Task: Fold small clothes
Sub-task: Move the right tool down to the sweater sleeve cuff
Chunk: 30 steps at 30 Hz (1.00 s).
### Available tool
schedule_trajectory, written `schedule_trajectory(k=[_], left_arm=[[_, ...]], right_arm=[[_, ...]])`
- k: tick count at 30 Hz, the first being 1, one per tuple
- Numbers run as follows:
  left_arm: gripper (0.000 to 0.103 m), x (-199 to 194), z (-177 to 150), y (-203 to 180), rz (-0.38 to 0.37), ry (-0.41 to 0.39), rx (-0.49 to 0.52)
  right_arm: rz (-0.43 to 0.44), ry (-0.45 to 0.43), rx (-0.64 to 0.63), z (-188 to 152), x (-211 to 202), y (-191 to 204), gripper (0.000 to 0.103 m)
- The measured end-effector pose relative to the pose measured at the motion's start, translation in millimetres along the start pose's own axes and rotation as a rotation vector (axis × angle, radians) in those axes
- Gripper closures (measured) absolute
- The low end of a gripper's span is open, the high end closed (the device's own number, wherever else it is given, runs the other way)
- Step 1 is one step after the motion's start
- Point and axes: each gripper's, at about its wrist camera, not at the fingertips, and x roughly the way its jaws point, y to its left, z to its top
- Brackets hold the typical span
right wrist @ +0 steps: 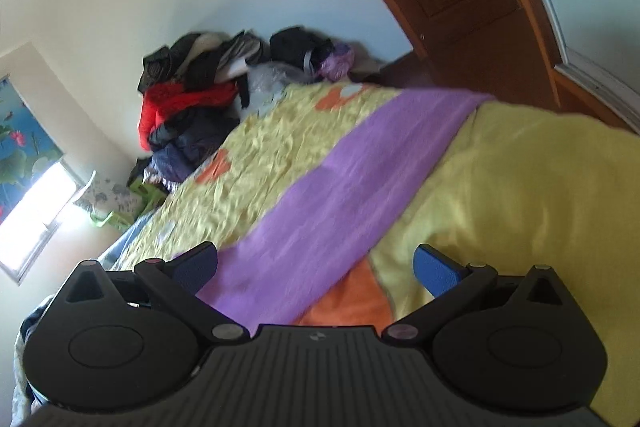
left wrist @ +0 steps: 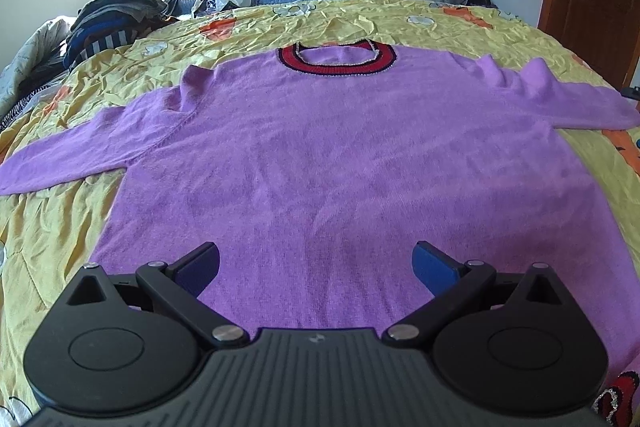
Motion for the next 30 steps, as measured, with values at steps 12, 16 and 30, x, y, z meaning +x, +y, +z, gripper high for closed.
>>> schedule_trajectory(k=[12, 16, 30], left_arm=[[0.0, 21, 10, 0, 0.127, 0.014, -0.02], [0.0, 29, 10, 8, 0.139, 0.047, -0.045], [0.0, 42, 7, 10, 0.169, 0.082, -0.044]], right_arm=[[-0.013, -0.088, -0.002, 39, 47, -21, 0.0], [-0.013, -0.088, 0.011, 48, 56, -26, 0.0], [-0.059, -0.121, 0.147, 75, 75, -51, 0.027]])
